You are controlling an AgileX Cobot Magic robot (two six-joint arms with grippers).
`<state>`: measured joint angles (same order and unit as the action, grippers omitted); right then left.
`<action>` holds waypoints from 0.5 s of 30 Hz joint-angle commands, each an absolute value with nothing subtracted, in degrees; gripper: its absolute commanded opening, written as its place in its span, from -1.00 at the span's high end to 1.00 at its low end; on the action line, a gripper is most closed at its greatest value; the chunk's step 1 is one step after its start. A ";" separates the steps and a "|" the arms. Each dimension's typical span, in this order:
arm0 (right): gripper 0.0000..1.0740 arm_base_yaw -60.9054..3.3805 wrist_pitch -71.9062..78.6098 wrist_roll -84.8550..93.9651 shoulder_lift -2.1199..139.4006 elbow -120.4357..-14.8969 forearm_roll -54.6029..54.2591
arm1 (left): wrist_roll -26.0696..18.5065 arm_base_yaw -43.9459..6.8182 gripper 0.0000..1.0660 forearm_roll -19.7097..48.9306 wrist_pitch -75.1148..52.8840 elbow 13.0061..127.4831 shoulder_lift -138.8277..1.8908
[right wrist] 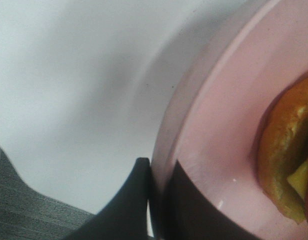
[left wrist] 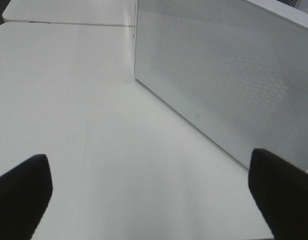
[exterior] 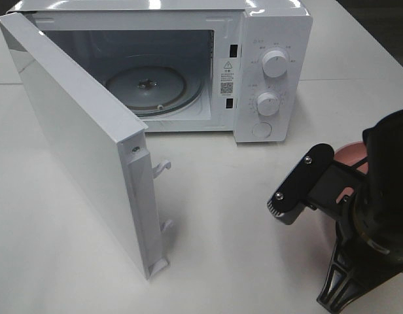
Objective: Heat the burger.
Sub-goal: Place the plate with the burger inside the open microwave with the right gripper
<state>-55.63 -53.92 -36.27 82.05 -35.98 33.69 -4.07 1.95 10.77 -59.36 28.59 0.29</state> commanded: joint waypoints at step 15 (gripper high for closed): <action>0.99 -64.46 -56.04 -30.77 81.59 -35.75 40.85 | -4.07 1.89 -0.88 10.77 -58.96 28.48 1.26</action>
<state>-63.48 -53.92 -32.37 82.05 -35.98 36.55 -4.07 1.95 10.77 -59.36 28.59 0.29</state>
